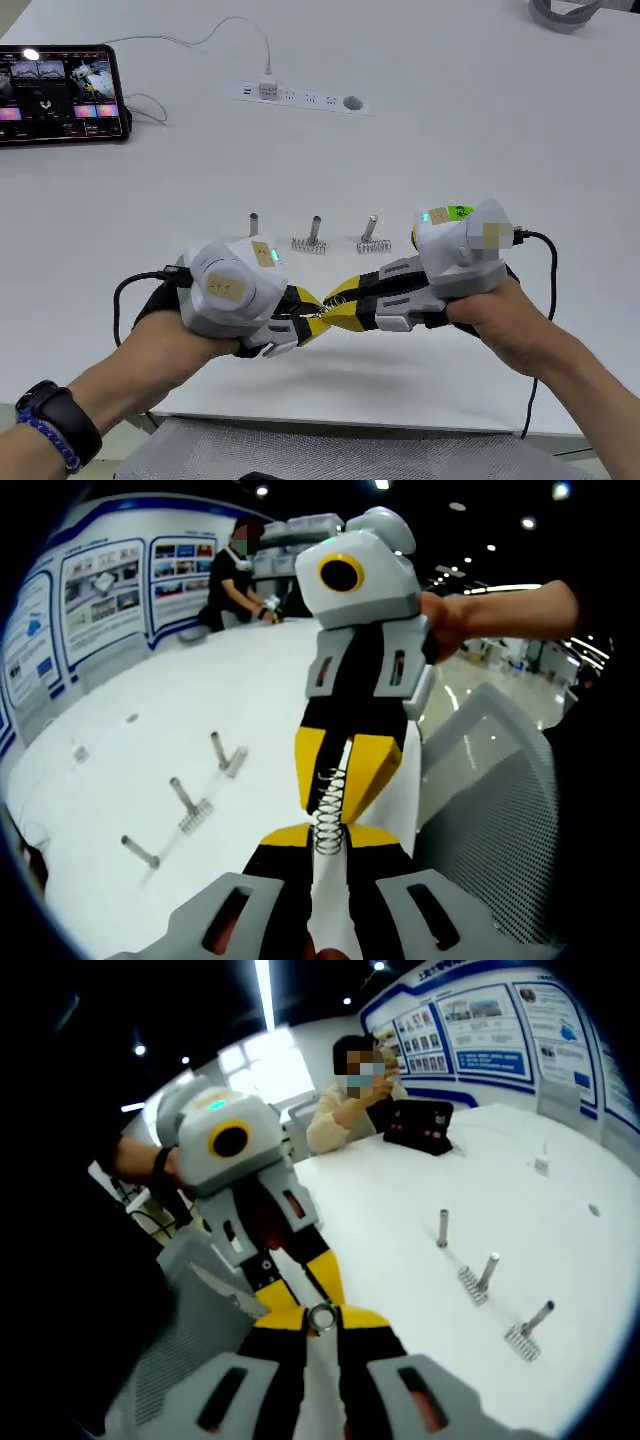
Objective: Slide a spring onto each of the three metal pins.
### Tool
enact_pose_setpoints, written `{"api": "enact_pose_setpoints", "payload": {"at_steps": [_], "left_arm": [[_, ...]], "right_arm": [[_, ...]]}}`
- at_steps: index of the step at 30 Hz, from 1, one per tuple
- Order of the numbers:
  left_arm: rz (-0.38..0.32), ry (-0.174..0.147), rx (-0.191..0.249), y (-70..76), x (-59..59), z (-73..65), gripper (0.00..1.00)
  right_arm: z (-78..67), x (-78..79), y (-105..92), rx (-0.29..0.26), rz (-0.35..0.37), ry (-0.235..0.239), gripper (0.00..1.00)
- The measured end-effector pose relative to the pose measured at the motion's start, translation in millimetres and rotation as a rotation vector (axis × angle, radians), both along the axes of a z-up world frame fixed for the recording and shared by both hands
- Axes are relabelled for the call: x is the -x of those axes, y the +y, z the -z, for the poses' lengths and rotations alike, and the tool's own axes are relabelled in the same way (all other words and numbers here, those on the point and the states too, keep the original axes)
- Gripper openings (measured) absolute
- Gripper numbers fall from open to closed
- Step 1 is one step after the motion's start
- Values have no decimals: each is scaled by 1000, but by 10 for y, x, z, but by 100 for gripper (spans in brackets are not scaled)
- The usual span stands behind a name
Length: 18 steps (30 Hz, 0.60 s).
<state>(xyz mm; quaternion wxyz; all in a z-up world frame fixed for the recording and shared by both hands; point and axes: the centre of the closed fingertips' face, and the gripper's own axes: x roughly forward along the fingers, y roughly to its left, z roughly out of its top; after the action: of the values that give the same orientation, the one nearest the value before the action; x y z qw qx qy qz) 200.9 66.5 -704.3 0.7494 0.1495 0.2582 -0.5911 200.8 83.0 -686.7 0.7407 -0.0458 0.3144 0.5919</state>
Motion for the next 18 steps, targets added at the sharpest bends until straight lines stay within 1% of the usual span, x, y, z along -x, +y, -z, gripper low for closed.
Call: {"api": "enact_pose_setpoints", "payload": {"at_steps": [2,4,5,6,10,14,15,18], "left_arm": [[-10,2,6,16,-7,-2,12],[-20,5,2,36,-19,5,14],[-22,1,0,53,-29,3,14],[-28,0,4,66,-40,-1,14],[-62,23,32,91,-69,-18,16],[-73,15,25,129,-76,2,17],[-83,21,24,154,-82,19,17],[-101,23,20,213,-93,47,18]], "right_arm": [[-13,-5,7,-10,5,1,12],[-25,-16,9,-21,11,0,12],[-43,-27,16,-40,20,9,12],[-48,-34,13,-43,23,10,12],[-66,-51,-1,-49,31,5,12],[-67,-77,-27,-52,46,2,12],[-70,-81,-40,-52,51,2,12],[-90,-94,-66,-57,63,-3,12]]}}
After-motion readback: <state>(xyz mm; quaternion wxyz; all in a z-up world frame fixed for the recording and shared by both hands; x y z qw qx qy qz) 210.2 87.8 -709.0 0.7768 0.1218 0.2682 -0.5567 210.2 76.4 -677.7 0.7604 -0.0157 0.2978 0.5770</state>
